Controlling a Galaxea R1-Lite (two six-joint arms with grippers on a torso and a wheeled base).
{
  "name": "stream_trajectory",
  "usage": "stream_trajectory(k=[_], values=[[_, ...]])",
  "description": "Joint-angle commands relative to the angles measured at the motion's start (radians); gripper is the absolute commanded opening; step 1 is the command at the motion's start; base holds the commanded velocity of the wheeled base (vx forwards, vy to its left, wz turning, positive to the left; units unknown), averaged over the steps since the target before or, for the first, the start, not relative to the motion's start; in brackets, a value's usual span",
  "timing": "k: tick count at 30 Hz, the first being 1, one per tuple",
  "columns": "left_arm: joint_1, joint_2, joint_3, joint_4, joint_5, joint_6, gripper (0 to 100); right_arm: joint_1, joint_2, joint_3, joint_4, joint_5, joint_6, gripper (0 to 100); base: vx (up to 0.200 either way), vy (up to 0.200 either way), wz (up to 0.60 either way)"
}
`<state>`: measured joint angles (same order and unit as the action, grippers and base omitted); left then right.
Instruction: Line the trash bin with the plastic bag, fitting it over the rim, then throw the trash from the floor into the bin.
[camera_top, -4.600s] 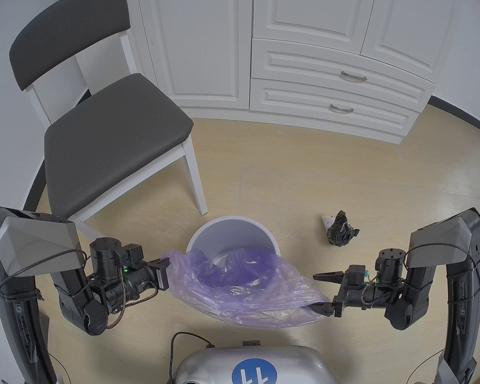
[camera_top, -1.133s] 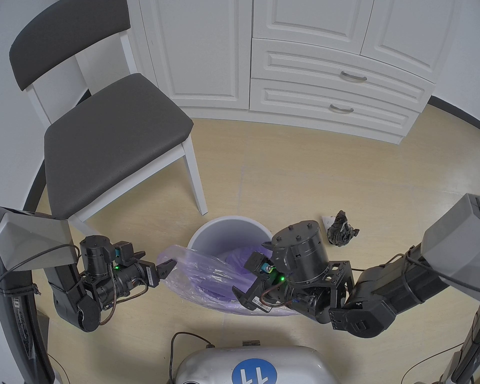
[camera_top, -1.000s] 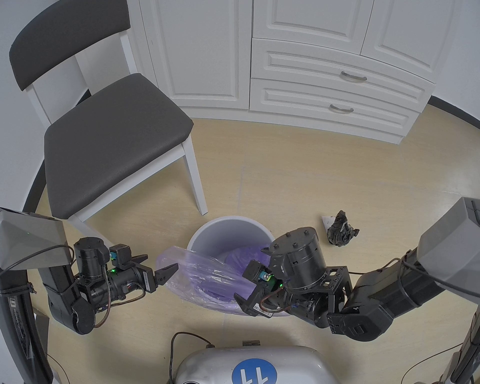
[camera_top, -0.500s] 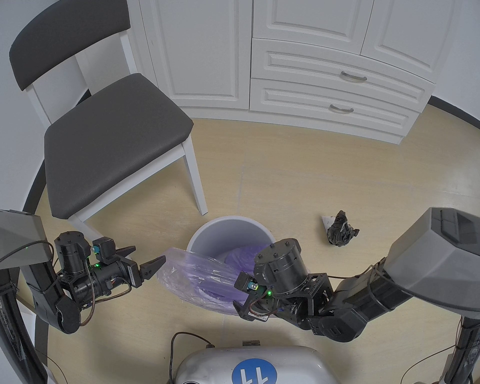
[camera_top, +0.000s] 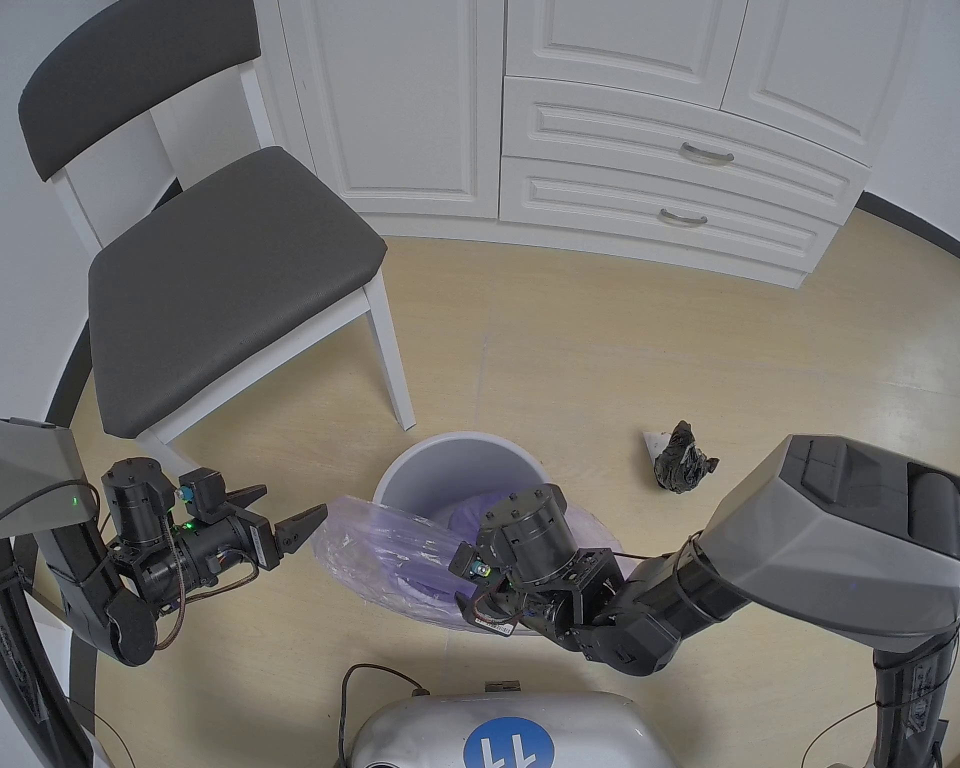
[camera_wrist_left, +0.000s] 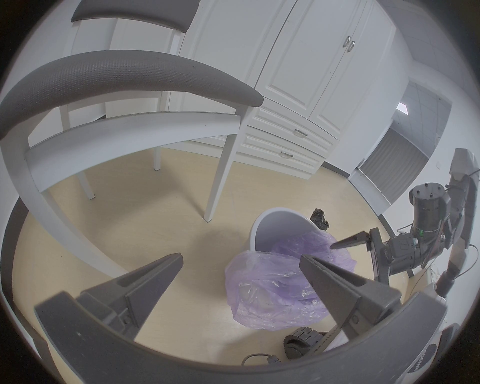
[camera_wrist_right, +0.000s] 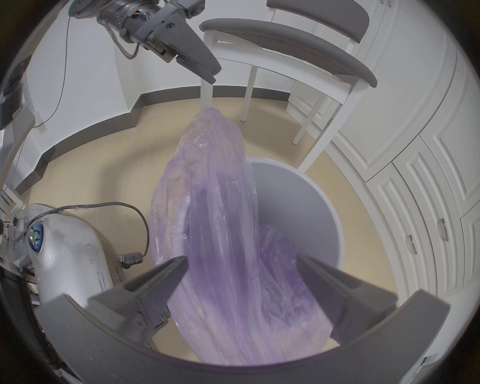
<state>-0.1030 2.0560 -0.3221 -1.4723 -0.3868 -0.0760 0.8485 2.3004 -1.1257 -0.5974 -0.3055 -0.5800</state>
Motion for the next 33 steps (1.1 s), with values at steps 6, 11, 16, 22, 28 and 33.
stream_trajectory(k=[6, 11, 16, 22, 28, 33], values=[[0.005, -0.003, -0.005, 0.000, 0.000, -0.001, 100, -0.032, 0.008, -0.152, 0.004, 0.000, -0.003, 0, 0.000, 0.000, 0.00], [0.005, 0.000, -0.008, 0.000, 0.002, -0.001, 100, -0.086, 0.057, -0.405, 0.102, 0.002, -0.001, 0, 0.000, 0.000, 0.00], [0.005, 0.001, -0.009, 0.000, 0.003, -0.002, 100, -0.126, 0.162, -0.605, 0.116, 0.000, 0.000, 0, 0.000, 0.000, 0.00], [-0.001, -0.036, 0.002, -0.003, 0.008, -0.001, 100, -0.149, 0.263, -0.703, 0.034, -0.004, 0.026, 0, 0.000, 0.000, 0.00], [-0.004, -0.045, 0.002, -0.003, 0.008, -0.002, 100, -0.207, 0.338, -0.873, 0.018, -0.018, 0.017, 0, 0.000, 0.000, 0.00], [-0.004, -0.039, 0.000, -0.003, 0.008, -0.001, 100, -0.236, 0.344, -0.874, 0.025, -0.020, 0.008, 0, 0.000, 0.000, 0.00]])
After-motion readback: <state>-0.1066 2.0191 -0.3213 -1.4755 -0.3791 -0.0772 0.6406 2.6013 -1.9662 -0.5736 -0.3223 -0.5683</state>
